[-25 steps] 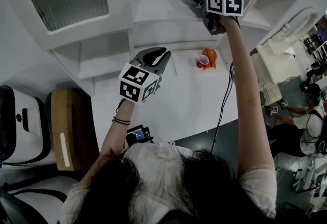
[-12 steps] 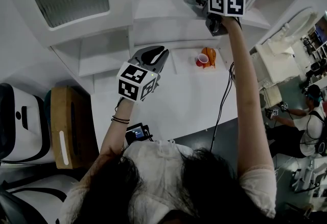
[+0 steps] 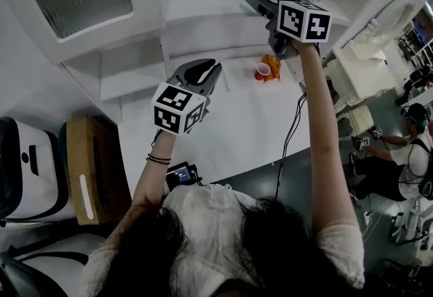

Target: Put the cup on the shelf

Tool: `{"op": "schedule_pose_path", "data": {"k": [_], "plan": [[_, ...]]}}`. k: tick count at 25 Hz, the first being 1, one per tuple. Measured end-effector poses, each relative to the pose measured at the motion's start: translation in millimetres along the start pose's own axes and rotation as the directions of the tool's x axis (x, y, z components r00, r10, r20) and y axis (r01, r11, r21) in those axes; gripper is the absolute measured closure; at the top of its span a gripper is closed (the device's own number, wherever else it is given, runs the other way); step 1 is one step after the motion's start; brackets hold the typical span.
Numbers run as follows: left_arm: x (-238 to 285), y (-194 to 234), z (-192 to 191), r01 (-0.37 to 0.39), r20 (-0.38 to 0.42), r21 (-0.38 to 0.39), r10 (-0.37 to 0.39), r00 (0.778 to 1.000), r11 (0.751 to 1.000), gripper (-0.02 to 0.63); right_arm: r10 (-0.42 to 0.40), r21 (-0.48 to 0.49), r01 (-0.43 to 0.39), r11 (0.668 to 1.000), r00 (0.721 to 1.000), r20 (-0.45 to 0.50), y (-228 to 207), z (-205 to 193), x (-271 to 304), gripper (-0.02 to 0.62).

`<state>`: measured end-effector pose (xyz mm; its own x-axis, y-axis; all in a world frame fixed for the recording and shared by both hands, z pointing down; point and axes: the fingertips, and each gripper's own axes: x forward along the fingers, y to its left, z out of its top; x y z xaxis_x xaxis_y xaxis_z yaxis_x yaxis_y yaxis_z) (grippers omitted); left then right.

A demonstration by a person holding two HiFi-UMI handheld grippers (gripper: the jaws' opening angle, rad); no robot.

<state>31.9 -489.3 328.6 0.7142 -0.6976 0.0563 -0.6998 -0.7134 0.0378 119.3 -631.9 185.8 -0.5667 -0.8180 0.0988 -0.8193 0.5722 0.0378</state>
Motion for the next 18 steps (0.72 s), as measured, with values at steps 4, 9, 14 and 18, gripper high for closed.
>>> {"op": "schedule_pose_path", "data": {"k": [4, 9, 14, 18], "plan": [[-5.4, -14.7, -2.3, 0.012, -0.006, 0.003, -0.012, 1.0, 1.0, 0.549, 0.04, -0.044, -0.038, 0.998, 0.998, 0.042, 23.5, -10.6, -28.9, 0.238], [-16.8, -34.1, -10.4, 0.016, -0.005, -0.002, -0.016, 1.0, 1.0, 0.549, 0.088, -0.041, -0.085, 0.996, 0.993, 0.081, 56.5, -35.3, -67.9, 0.238], [-33.2, -61.7, -21.6, 0.025, -0.016, -0.011, -0.025, 1.0, 1.0, 0.549, 0.079, 0.017, -0.081, 0.997, 0.99, 0.117, 83.3, -72.8, -109.3, 0.238], [-46.3, -83.9, -30.2, 0.023, -0.022, -0.026, -0.024, 0.999, 0.999, 0.549, 0.057, 0.092, -0.069, 0.993, 0.989, 0.136, 97.6, -103.2, -142.6, 0.238]]}}
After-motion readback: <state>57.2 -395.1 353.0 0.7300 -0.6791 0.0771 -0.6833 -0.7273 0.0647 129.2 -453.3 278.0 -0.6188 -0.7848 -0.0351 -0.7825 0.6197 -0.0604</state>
